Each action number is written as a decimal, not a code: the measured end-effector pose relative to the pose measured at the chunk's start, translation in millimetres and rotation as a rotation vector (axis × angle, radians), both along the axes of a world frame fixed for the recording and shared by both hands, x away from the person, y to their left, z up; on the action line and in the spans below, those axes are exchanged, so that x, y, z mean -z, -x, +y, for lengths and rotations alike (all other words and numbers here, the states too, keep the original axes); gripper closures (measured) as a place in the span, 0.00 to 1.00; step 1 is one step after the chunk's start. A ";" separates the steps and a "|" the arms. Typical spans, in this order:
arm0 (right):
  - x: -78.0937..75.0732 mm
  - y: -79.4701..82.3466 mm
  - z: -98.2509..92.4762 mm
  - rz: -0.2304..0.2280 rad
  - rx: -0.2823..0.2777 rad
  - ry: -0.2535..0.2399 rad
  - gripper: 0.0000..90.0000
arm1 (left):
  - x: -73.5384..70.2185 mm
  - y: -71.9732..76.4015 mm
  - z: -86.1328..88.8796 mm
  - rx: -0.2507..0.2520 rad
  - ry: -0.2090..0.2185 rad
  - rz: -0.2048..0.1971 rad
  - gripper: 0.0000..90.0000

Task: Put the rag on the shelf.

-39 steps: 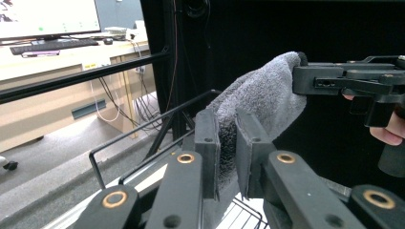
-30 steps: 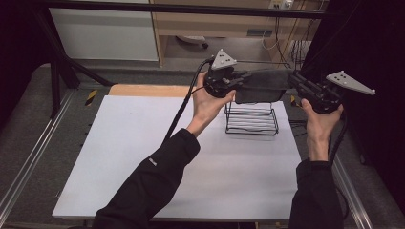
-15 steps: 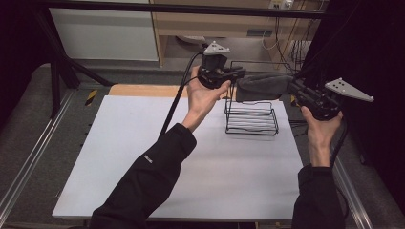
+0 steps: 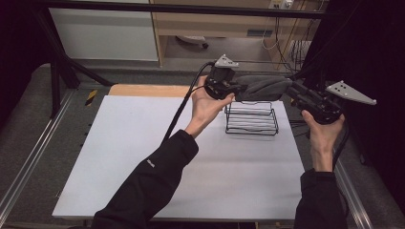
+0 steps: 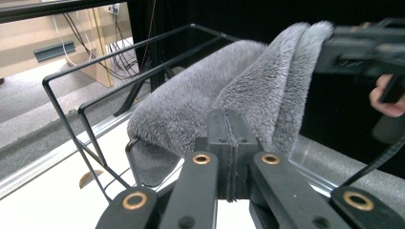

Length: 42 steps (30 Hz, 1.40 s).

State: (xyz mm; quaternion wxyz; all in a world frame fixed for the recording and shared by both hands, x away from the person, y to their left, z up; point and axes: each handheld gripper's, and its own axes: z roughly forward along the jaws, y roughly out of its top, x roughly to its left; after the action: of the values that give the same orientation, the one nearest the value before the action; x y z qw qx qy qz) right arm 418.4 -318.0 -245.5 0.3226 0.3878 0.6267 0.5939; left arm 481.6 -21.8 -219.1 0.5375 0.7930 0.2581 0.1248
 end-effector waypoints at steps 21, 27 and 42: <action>27.4 -23.5 14.0 0.208 0.010 0.075 1.00 | 46.1 -3.3 -11.6 -0.014 -0.068 -0.004 1.00; 42.7 -26.5 12.7 0.187 0.043 0.081 0.95 | 58.2 -9.4 -12.4 -0.029 -0.063 0.005 1.00; 19.4 -3.3 20.4 0.132 -0.035 0.060 0.55 | 41.1 8.9 28.4 -0.013 -0.083 0.021 0.58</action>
State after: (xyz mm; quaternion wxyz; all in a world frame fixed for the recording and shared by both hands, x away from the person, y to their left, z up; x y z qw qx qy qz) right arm 421.6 -297.6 -264.9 0.2817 0.4053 0.6708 0.5536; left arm 472.7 6.5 -260.1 0.5006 0.8142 0.2634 0.1307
